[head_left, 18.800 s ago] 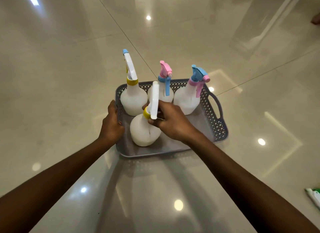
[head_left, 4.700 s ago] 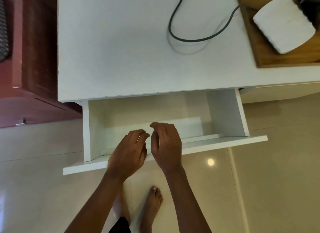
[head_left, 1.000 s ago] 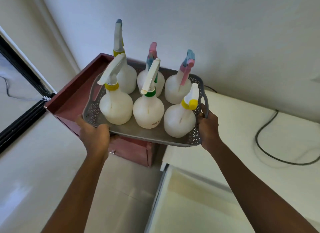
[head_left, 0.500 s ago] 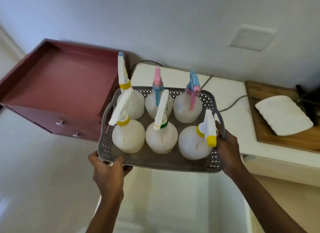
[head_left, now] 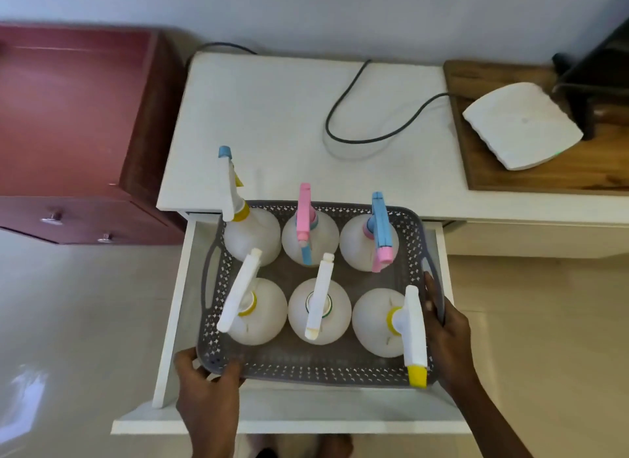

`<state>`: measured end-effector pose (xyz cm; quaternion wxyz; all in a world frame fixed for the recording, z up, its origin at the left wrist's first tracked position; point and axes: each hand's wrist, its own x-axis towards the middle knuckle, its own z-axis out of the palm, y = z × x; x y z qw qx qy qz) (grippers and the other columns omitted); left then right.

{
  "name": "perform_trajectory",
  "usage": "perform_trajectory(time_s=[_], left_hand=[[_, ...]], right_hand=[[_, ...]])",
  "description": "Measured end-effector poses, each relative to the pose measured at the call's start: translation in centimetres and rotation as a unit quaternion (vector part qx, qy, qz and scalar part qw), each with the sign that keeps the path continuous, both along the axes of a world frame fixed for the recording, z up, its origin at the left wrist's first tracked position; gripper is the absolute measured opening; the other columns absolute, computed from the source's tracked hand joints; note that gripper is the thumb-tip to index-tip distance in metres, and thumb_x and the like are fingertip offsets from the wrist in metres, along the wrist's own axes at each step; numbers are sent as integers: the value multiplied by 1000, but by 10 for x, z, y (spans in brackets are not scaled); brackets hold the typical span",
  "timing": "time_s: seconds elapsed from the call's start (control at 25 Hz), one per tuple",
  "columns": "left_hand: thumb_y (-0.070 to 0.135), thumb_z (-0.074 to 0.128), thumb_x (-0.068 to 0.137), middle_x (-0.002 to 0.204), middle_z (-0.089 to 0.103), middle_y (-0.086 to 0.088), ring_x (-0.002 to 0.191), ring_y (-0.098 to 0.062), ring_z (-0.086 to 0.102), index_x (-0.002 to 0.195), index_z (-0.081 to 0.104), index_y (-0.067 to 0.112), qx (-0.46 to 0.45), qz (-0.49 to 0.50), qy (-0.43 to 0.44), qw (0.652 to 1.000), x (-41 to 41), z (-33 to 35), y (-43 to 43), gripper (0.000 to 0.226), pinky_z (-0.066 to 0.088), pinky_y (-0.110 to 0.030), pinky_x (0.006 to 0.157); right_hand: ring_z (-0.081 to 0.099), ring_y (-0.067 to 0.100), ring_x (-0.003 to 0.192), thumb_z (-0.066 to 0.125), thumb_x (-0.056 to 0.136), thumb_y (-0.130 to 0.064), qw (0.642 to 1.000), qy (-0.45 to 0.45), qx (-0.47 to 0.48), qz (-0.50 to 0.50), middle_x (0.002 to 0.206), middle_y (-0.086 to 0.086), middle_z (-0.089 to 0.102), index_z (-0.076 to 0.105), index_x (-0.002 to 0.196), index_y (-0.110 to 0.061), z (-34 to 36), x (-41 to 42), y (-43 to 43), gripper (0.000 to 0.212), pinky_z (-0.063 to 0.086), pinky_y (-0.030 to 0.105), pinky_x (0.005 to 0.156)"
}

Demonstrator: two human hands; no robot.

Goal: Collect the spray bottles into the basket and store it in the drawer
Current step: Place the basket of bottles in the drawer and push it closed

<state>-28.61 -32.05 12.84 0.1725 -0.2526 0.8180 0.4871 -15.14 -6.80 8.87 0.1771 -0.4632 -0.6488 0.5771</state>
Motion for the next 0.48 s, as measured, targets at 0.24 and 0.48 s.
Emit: perform_trajectory(time_s=[0.24, 0.48], left_hand=[[5, 74, 68, 89, 58, -9, 84, -31, 52, 103, 44, 9, -59, -55, -39, 996, 9, -23, -16, 47, 39, -37, 79], [1, 78, 61, 87, 57, -14, 85, -34, 53, 97, 43, 2, -100, -59, -60, 991, 0, -81, -22, 51, 43, -40, 76]], right_hand=[[56, -1, 80, 46, 94, -3, 999, -21, -36, -5, 99, -11, 63, 51, 123, -47, -35, 26, -15, 53, 48, 14, 71], [63, 3, 91, 47, 94, -4, 997, -69, -19, 10, 92, -33, 69, 56, 101, -64, -87, 6, -13, 61, 51, 21, 81]])
